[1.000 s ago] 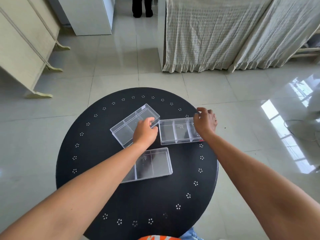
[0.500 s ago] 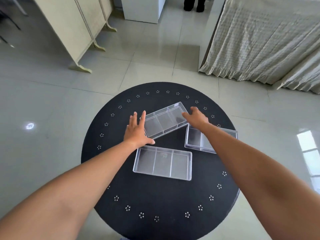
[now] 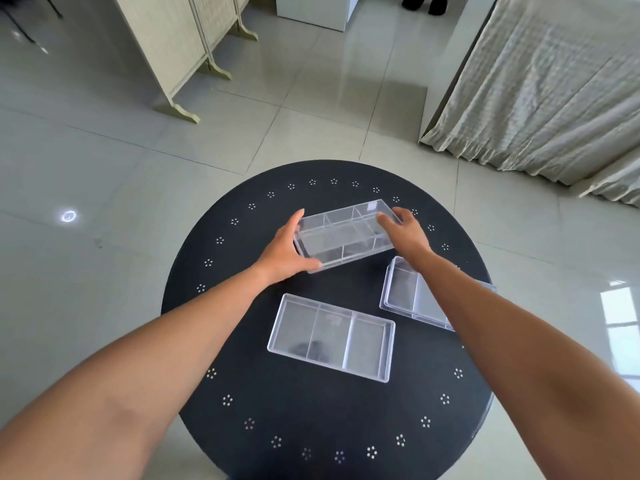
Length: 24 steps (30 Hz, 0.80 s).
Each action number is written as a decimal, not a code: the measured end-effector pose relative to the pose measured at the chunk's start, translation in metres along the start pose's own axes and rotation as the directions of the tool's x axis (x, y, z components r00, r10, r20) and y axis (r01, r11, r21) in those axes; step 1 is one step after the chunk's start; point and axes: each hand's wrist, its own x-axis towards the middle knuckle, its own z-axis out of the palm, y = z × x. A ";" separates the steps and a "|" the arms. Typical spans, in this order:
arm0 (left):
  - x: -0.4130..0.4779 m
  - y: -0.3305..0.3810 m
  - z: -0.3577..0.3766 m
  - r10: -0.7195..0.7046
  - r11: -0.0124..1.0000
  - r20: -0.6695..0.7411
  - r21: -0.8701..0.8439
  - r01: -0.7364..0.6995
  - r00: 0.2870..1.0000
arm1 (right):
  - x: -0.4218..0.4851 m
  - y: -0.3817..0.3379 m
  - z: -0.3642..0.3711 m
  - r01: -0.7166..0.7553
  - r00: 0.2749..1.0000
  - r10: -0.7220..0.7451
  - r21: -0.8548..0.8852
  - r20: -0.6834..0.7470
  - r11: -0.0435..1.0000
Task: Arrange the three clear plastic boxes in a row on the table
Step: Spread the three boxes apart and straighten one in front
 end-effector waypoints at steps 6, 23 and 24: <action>0.024 0.027 -0.031 -0.131 0.906 0.050 -0.400 0.140 0.990 | 0.010 -0.014 -0.007 0.062 0.994 -0.084 0.262 0.073 0.963; 0.043 0.039 -0.063 -0.369 0.821 0.116 -0.424 0.382 0.922 | 0.026 -0.019 -0.011 0.163 0.978 -0.185 0.190 0.101 0.968; 0.043 0.041 -0.062 -0.361 0.829 0.113 -0.417 0.374 0.926 | 0.026 -0.019 -0.010 0.139 0.983 -0.160 0.202 0.094 0.970</action>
